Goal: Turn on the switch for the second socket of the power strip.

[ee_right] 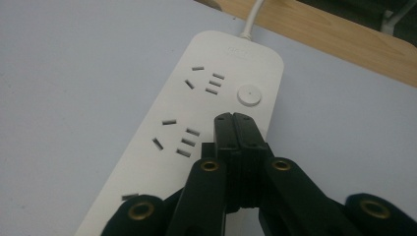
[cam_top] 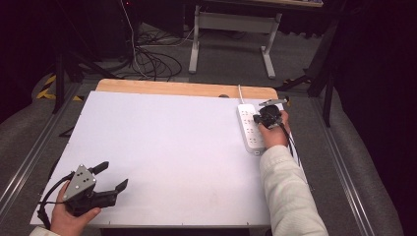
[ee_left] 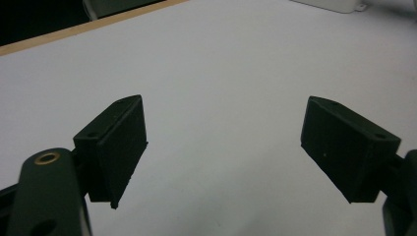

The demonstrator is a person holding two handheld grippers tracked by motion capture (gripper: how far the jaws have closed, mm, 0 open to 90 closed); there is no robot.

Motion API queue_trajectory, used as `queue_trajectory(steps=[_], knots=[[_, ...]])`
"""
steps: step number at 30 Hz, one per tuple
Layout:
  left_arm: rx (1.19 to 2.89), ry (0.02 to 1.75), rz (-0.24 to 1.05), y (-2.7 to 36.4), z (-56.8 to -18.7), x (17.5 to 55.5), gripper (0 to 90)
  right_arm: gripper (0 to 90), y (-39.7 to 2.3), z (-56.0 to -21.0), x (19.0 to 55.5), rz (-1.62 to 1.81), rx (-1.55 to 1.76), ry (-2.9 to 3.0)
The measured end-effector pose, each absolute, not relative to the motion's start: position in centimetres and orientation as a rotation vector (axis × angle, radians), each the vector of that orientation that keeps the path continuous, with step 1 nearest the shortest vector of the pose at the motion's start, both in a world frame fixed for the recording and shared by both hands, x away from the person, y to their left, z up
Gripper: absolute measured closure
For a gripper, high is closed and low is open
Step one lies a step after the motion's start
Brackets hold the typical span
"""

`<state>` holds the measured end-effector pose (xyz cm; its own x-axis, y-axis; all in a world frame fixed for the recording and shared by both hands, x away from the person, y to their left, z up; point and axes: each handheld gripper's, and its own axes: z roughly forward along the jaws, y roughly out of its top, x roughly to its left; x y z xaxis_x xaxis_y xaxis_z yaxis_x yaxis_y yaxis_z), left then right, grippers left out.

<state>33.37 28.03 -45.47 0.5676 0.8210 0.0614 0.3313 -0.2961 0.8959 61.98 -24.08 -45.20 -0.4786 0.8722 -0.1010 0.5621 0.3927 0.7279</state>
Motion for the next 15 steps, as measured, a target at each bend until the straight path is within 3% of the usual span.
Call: queue_trajectory(steps=[15], knots=[[1.875, 0.934, 0.665, 28.0, -45.47, 33.38, 18.1, 90.0, -23.9, -45.29, 61.93, 0.864, 1.248, 2.175]])
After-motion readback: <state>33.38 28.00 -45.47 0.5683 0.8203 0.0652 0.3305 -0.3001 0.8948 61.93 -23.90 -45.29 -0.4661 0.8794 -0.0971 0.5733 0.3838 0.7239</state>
